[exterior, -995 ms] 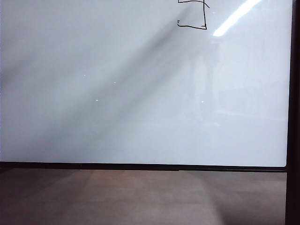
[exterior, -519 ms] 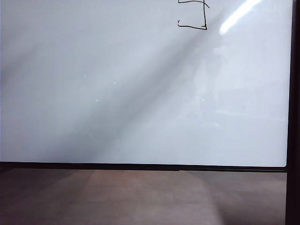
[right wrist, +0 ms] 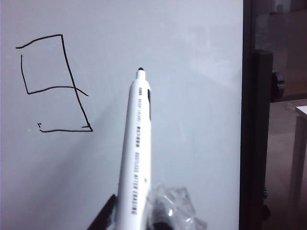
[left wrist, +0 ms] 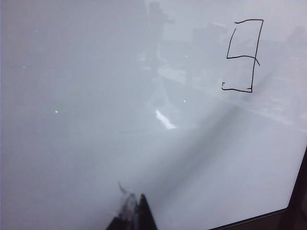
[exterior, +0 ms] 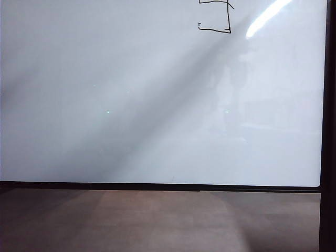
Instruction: Reach to the right to find the marker pen, pick it up, and write the number 9 on the whiteboard.
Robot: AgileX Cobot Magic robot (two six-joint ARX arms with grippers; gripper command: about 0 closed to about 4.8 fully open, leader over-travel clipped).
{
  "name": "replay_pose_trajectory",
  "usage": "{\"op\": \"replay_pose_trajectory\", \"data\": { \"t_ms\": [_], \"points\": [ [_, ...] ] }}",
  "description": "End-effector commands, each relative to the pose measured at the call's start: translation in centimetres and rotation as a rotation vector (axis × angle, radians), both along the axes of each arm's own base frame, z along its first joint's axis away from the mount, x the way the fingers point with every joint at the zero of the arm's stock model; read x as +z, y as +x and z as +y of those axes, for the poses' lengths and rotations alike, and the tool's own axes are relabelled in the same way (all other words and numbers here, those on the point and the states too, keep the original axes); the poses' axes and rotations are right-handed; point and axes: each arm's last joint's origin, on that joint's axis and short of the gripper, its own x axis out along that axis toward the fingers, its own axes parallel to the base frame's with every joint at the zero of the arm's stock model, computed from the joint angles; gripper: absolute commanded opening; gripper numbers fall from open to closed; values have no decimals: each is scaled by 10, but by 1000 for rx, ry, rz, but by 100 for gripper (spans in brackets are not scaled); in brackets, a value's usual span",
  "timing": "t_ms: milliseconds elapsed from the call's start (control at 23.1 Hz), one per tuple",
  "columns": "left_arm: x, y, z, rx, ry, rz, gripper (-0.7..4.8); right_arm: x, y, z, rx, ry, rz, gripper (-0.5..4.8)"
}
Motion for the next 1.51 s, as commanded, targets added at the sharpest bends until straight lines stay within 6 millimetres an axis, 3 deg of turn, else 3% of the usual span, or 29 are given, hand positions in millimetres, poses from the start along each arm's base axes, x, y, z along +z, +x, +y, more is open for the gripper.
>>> {"op": "replay_pose_trajectory", "data": {
  "t_ms": [43,260,433,562,995,1168,1341,1514],
  "points": [
    [1,-1,1,1,-6,-3,-5,-6,0,0,2,-32,70,-5],
    [2,-9,12,15,1,-10,-5,-21,1,0,11,-74,216,-5],
    [3,-18,28,72,1,-39,-5,-23,0,2,76,-70,238,-5],
    [7,-30,40,157,-18,-88,-5,-23,0,3,89,-71,240,-5],
    [12,-82,57,167,-82,-276,-5,-23,0,3,89,-71,241,-5],
    [8,-97,63,364,-28,-322,-5,-23,0,3,89,-71,241,-5],
    [-29,-78,62,397,22,-245,-5,-23,0,3,88,-71,241,-5],
    [-84,-43,54,249,88,-103,-5,-24,0,2,88,-73,245,-5]
  ]
}}
